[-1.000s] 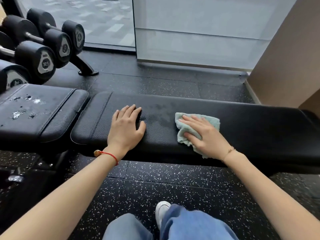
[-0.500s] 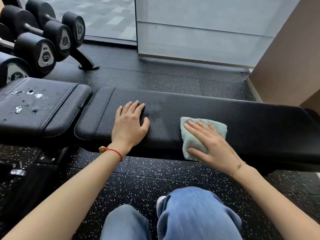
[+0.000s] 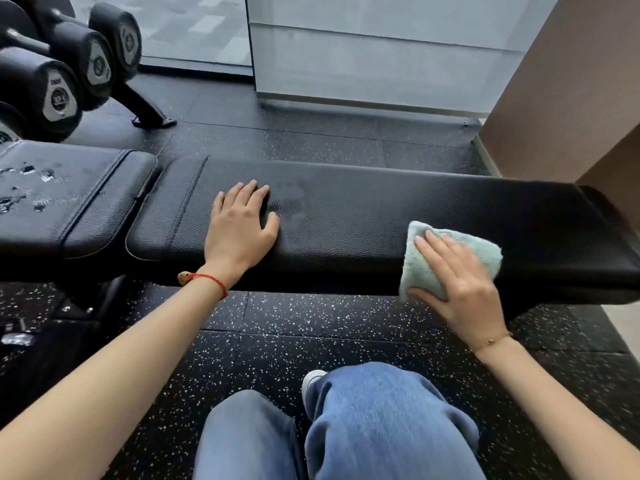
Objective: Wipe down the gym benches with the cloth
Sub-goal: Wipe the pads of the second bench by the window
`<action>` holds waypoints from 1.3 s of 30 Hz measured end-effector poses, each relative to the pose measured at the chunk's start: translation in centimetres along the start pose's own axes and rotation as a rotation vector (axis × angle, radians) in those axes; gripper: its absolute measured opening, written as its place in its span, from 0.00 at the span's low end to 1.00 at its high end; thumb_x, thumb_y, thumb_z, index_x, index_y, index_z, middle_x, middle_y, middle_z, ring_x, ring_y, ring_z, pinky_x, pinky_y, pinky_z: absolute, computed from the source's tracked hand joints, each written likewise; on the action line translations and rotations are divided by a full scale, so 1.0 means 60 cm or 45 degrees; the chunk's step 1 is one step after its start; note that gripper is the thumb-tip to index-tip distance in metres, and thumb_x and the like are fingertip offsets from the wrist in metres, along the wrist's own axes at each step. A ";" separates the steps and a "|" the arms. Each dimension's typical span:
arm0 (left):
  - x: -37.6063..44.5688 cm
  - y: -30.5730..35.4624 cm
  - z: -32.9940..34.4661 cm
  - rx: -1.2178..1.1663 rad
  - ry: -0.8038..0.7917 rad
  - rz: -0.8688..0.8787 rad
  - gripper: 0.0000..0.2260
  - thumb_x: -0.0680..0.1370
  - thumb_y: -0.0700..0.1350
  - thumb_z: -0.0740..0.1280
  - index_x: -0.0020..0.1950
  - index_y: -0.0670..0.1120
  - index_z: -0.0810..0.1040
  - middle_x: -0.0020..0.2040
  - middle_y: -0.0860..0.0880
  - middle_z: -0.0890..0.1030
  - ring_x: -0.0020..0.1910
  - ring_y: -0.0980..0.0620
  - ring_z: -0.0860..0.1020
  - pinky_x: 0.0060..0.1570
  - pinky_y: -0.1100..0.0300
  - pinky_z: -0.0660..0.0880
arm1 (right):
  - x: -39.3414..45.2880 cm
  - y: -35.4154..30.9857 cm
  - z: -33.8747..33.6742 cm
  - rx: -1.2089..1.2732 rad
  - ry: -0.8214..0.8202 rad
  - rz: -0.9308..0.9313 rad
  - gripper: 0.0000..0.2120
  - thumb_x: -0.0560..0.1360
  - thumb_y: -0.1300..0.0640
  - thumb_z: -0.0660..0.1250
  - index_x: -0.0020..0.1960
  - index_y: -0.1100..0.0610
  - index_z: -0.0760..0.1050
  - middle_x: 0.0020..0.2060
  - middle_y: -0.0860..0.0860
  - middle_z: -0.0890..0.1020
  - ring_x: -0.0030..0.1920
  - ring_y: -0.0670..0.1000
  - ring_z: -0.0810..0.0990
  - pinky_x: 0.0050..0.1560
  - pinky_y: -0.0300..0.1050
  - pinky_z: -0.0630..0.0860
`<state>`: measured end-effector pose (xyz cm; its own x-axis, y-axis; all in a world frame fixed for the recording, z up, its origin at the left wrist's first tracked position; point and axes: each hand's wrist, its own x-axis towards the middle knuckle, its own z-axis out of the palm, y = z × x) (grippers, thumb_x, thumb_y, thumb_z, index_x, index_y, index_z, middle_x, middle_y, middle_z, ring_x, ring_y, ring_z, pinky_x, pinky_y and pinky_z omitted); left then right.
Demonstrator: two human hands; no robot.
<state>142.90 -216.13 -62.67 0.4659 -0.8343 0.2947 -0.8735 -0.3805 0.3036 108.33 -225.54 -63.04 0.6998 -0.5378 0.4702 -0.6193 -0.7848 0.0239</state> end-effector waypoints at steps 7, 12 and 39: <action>0.000 -0.001 -0.006 -0.027 -0.017 -0.014 0.30 0.75 0.58 0.53 0.74 0.48 0.69 0.76 0.47 0.67 0.76 0.48 0.61 0.76 0.50 0.51 | 0.119 -0.171 0.057 0.090 -0.131 -0.265 0.37 0.72 0.34 0.62 0.75 0.51 0.62 0.73 0.49 0.67 0.74 0.52 0.64 0.74 0.54 0.60; -0.001 -0.006 -0.005 -0.040 0.002 -0.002 0.29 0.76 0.58 0.54 0.74 0.49 0.70 0.75 0.48 0.68 0.76 0.48 0.62 0.76 0.50 0.52 | 0.059 -0.062 0.023 0.136 -0.112 -0.205 0.36 0.72 0.38 0.67 0.75 0.51 0.62 0.74 0.48 0.65 0.75 0.50 0.61 0.73 0.56 0.61; 0.011 -0.114 -0.050 0.024 0.006 -0.026 0.29 0.75 0.55 0.55 0.71 0.41 0.72 0.71 0.39 0.73 0.71 0.39 0.67 0.74 0.46 0.59 | 0.226 -0.191 0.066 0.442 -0.454 -0.200 0.29 0.78 0.38 0.53 0.76 0.47 0.57 0.76 0.47 0.58 0.77 0.50 0.51 0.77 0.51 0.44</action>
<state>149.60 -212.89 -61.80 0.4841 -0.8244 0.2933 -0.8664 -0.4047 0.2925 126.31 -225.02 -60.43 0.8902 -0.4290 0.1531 -0.3845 -0.8879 -0.2526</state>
